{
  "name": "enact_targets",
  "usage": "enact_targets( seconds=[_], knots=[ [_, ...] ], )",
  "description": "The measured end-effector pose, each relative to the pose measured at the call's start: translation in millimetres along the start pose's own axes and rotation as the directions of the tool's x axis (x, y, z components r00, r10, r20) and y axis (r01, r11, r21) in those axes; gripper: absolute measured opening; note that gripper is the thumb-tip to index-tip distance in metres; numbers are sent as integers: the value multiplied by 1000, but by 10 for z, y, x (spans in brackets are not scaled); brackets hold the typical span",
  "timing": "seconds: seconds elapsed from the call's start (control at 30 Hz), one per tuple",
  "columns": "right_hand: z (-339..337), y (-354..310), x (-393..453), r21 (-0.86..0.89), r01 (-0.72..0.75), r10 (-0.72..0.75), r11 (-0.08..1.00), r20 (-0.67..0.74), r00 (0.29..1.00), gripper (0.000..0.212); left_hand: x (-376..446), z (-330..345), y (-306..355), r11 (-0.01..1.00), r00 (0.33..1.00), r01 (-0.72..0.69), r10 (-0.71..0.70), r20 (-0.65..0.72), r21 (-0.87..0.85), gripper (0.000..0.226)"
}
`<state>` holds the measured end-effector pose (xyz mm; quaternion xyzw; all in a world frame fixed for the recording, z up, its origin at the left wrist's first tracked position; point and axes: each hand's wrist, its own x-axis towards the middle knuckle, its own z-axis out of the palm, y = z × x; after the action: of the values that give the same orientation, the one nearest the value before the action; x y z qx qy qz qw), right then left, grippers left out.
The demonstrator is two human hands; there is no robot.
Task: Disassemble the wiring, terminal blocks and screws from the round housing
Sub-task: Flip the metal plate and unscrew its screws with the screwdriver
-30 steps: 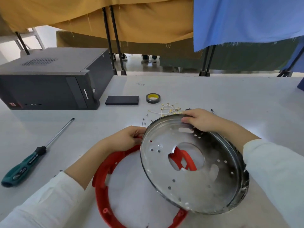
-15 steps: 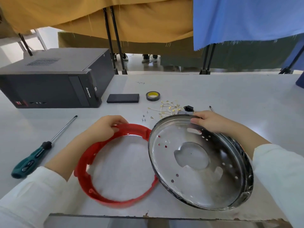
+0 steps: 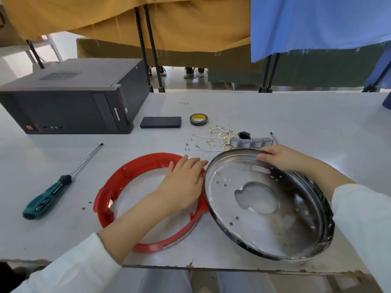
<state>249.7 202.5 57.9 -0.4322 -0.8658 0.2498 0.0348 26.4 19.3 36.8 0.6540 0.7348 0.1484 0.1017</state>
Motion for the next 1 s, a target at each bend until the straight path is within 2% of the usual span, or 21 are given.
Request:
enact_targets(
  seconds=[0.1,0.23,0.5,0.67,0.83,1.0],
  knots=[
    [-12,21,-2,-1,-11,11,1000,11,1000,22,53,-3,-93,997,999,-9,7,-34,-76,40],
    [-2,34,27,-20,-47,47,999,15,999,33,-16,-34,-225,995,991,-82,74,-114,-64,37],
    [124,-63,149,-21,-69,69,997,6,998,33,-62,-173,-408,991,997,-60,56,-44,-119,32],
    [206,-48,289,13,-116,117,993,-90,989,18,-62,-174,-406,993,999,-36,33,-28,-108,35],
    [249,-79,312,-112,-95,79,989,-142,987,19,-43,-191,-401,994,999,-30,28,-16,-101,37],
    [304,-112,296,-205,-113,58,972,-259,964,18,-19,-184,-390,993,999,-30,27,-25,-114,35]
  ],
)
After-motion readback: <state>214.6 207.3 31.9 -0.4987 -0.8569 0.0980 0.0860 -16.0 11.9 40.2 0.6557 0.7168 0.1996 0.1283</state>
